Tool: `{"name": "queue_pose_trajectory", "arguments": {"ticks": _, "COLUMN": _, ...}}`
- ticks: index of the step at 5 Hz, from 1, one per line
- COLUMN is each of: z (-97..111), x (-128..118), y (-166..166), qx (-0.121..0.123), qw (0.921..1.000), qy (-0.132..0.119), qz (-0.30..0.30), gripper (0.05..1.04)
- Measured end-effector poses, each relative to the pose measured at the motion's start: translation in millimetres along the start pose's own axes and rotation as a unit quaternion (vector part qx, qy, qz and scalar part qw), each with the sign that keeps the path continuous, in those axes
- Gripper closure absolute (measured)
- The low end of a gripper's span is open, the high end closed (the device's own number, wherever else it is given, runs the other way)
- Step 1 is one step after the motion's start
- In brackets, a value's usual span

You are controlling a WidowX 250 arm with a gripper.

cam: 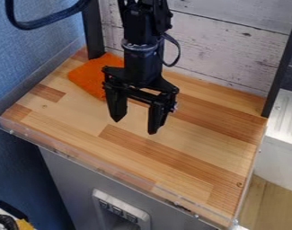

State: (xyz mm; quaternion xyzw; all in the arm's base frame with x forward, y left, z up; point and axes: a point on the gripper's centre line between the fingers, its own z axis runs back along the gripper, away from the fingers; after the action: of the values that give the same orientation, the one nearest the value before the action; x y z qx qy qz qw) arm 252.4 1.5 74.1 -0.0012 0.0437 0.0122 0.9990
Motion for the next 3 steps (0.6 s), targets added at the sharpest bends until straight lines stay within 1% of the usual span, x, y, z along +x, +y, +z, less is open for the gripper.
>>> {"name": "queue_pose_trajectory", "arguments": {"ticks": 1, "z": -2.1, "x": 0.6, "y": -22.0, "qx": -0.001, "qw": 0.9995, "qy": -0.001, "qz": 0.032, "gripper": 0.087}}
{"name": "queue_pose_trajectory", "arguments": {"ticks": 2, "z": -5.3, "x": 6.1, "y": -54.0, "qx": 0.003, "qw": 0.9967, "qy": -0.009, "qz": 0.08, "gripper": 0.086}}
{"name": "queue_pose_trajectory", "arguments": {"ticks": 3, "z": -3.4, "x": 15.3, "y": -80.0, "qx": 0.003, "qw": 0.9903, "qy": -0.028, "qz": 0.136, "gripper": 0.083}}
